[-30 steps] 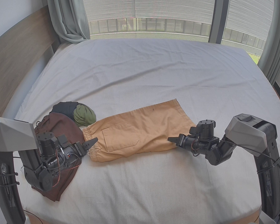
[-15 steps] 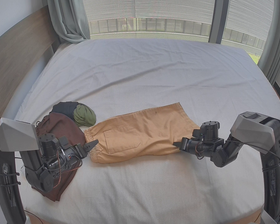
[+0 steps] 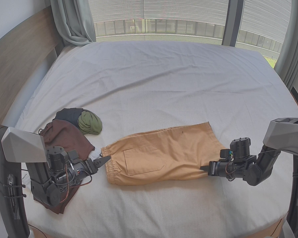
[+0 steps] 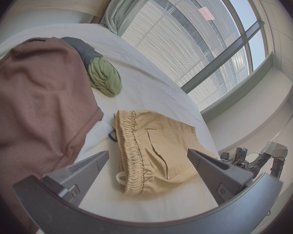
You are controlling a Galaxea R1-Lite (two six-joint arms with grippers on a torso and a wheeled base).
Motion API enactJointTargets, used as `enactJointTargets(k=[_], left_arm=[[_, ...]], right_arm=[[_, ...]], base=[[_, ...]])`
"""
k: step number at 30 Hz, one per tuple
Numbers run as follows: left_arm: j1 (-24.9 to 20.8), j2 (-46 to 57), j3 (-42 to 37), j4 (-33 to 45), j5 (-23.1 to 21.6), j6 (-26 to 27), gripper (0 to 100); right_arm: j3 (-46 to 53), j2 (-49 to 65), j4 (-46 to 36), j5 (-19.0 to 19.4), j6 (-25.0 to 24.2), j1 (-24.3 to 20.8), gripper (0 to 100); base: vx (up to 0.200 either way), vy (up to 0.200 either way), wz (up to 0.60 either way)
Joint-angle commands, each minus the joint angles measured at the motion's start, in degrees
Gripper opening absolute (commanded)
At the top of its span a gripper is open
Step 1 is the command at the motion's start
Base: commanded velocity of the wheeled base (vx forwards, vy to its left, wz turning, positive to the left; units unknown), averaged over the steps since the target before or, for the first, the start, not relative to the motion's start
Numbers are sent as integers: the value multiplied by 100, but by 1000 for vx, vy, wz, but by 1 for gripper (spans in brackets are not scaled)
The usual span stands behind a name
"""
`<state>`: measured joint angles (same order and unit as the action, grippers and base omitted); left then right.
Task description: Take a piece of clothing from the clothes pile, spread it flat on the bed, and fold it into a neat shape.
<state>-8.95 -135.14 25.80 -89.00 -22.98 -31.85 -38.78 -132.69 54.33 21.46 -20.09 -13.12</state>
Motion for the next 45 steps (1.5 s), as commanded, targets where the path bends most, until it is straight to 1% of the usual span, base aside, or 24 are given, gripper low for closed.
enactJointTargets(k=[1,3,4,8,12,16,19,23,26,29,31,33,35,39,45], left_arm=[[-54,-126,13,-3,-172,13,100],[-54,-196,31,-3,-242,21,100],[-54,-214,40,-3,-242,21,100],[-107,-337,-4,-3,-268,127,100],[-125,-530,31,-3,-286,259,100],[-344,-636,22,-3,-295,206,100],[-371,-706,84,-3,-330,215,100],[-415,-777,207,-3,-392,206,100],[-371,-926,330,-3,-374,223,100],[-362,-996,391,-3,-374,223,100],[-362,-1111,576,-3,-365,206,100],[-371,-1190,672,-3,-365,206,100],[-388,-1278,839,-3,-365,197,100],[-406,-1392,1059,-3,-356,180,100],[-415,-1462,1253,6,-348,171,100]], right_arm=[[134,68,7,8,5,64,0],[134,68,7,8,5,64,0],[134,68,7,8,5,64,100],[204,77,16,17,-12,64,100],[556,191,16,43,23,11,100],[837,279,16,52,313,-24,100],[942,297,33,69,357,-51,100],[1276,323,490,192,392,-165,100],[1663,376,1018,271,418,-323,100],[1848,420,1220,271,418,-411,100],[2129,534,1598,333,427,-604,100],[2225,534,1888,386,418,-675,100],[2410,517,2459,403,418,-745,100],[2568,473,2995,412,401,-771,100],[2621,306,3294,456,357,-719,100]], base=[[0,0,0],[0,0,0],[0,0,0],[0,0,0],[0,0,0],[0,0,0],[0,0,0],[0,0,0],[0,0,0],[0,0,0],[0,0,0],[0,0,0],[0,0,0],[0,0,0],[0,0,0]])
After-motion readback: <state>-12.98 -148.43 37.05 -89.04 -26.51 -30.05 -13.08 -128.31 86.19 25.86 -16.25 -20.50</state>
